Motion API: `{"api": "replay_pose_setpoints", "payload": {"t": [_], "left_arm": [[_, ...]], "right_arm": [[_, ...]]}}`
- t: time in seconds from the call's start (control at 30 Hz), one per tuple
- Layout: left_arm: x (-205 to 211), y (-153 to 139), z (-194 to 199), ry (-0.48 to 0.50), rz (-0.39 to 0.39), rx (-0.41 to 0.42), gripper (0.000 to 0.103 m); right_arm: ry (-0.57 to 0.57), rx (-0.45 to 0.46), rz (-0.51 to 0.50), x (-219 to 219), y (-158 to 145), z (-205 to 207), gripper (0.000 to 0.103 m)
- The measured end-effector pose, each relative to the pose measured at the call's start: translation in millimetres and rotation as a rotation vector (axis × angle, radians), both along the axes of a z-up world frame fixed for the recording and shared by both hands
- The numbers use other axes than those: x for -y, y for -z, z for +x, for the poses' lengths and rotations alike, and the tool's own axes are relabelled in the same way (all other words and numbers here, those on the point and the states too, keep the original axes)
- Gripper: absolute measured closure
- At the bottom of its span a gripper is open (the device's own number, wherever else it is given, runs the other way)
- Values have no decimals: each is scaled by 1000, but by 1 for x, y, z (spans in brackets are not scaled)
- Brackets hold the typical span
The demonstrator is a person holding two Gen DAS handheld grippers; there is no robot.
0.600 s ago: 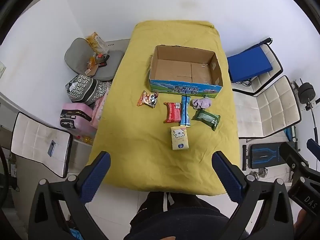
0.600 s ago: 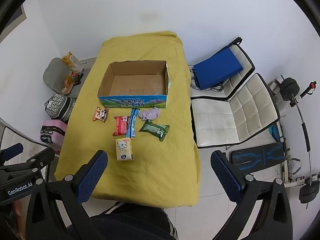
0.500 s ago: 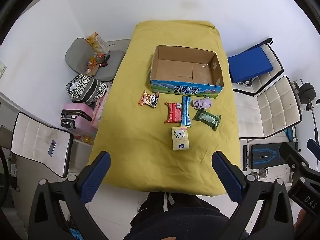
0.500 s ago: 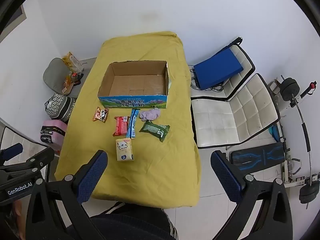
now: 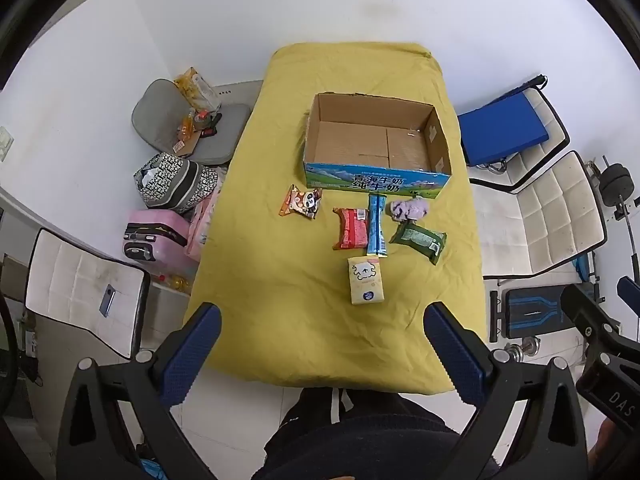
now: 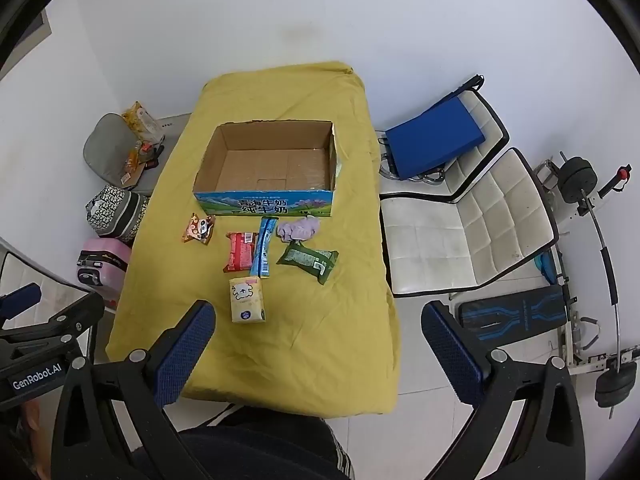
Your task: Organize soft objects
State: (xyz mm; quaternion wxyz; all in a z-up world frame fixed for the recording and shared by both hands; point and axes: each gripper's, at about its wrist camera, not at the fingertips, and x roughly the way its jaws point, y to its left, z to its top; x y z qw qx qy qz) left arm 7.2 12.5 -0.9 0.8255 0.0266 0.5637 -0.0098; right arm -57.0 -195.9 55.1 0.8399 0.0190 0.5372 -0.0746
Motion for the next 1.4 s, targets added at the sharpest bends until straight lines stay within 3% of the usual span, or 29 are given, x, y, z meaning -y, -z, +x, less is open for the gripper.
{"api": "replay_pose_setpoints", "payload": {"t": [1.4], "left_arm": [[12, -5, -5, 13, 9, 18, 0]], "right_arm": [[12, 8, -4, 9, -14, -7, 0]]}}
